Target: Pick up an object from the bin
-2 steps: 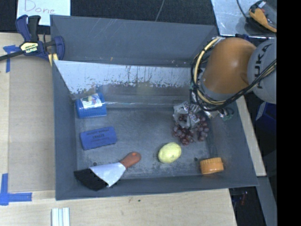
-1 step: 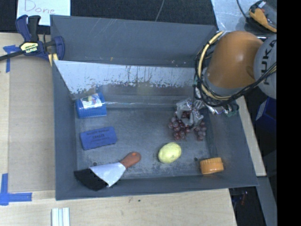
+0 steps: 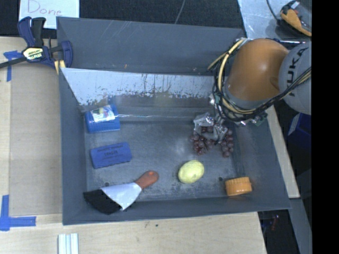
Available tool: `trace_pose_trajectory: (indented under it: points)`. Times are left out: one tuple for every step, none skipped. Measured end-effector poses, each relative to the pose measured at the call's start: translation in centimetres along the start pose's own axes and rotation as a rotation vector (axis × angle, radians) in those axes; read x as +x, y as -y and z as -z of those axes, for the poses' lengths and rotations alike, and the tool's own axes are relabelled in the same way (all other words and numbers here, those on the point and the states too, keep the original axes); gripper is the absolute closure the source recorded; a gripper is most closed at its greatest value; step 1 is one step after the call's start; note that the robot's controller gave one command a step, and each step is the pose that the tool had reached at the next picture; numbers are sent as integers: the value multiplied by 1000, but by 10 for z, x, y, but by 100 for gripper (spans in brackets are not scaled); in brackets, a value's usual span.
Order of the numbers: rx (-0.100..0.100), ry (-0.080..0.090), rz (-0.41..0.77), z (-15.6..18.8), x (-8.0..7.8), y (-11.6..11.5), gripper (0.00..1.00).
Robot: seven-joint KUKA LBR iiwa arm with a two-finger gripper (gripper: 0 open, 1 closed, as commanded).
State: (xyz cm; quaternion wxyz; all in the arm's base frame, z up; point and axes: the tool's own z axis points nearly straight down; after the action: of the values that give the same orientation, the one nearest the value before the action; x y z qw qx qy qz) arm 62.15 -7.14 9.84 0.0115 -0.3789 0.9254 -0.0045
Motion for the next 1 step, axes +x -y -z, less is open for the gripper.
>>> trace_pose_trajectory:
  points:
    - [-4, -1, -114, 79, -5, -8, 100]
